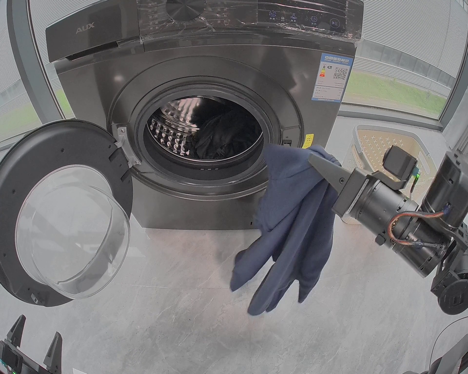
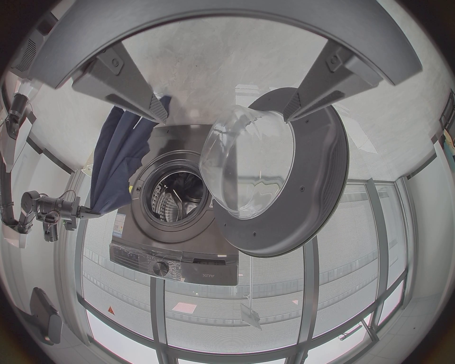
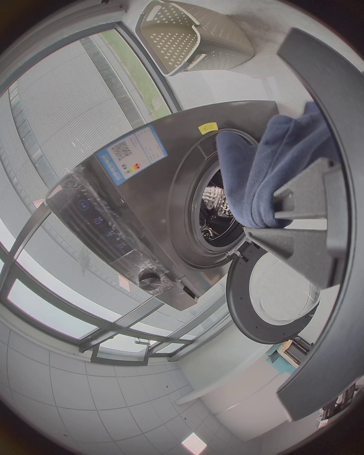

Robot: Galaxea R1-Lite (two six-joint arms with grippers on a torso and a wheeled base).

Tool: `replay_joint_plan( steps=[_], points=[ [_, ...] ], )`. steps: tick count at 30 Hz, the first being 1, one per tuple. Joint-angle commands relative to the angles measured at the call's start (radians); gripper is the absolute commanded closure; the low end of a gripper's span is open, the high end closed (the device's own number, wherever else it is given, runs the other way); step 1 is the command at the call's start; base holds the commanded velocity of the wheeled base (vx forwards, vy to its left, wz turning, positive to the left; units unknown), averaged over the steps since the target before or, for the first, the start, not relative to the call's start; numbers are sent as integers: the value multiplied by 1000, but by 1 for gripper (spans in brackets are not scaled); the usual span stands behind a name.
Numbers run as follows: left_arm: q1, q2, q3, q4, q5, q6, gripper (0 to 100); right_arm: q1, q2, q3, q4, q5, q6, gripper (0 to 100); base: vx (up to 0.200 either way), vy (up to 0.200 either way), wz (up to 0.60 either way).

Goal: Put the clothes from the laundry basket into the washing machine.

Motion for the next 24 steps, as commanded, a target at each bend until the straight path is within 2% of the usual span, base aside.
replay_joint_plan(
  steps=[1,9,18,24],
  points=[
    [0,-12,15,0,1,-1,0,23,56,-15,-18,2,-1,100,0,0,0],
    [0,-12,15,0,1,-1,0,118,98,-32,-61,2,-1,100,0,0,0],
    [0,-12,15,0,2,-1,0,121,144,-47,-107,2,-15,100,0,0,0],
    [0,-12,15,0,2,3,0,127,145,-78,-95,0,-23,100,0,0,0]
  ],
)
